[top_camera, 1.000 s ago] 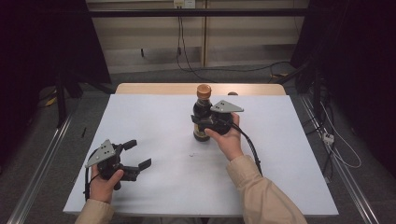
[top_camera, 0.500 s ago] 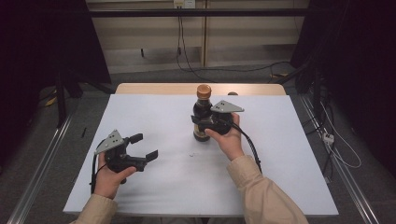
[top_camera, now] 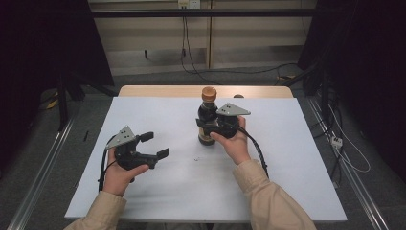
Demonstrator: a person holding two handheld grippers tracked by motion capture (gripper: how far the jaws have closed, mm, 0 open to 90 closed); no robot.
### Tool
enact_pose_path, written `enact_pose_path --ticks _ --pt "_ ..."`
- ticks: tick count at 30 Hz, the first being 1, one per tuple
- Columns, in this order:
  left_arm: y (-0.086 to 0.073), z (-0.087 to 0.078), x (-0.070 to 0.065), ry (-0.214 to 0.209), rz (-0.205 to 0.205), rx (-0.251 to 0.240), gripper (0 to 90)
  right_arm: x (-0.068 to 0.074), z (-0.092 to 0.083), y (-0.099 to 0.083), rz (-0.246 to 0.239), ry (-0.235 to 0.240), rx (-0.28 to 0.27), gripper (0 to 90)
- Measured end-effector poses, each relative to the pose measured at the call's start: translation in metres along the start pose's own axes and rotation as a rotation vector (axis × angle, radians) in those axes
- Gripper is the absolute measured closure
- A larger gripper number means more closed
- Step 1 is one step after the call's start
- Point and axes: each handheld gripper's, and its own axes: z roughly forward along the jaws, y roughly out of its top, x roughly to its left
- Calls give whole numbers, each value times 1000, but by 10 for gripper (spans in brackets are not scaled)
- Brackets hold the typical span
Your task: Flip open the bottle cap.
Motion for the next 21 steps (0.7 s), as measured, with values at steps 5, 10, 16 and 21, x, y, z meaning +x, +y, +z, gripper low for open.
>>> enact_pose_path --ticks 5,10,16,21 --pt "4 6 0 -18 7 10 126 0 0 0 3 3 -1 303" --pt "11 12 1 -15 27 11 243 -1 0 0 6 6 3 302" --pt "19 19 3 -24 41 15 455 0 0 -1 14 6 4 301" --pt "28 27 4 -28 41 62 621 0 0 -1 11 6 7 301"
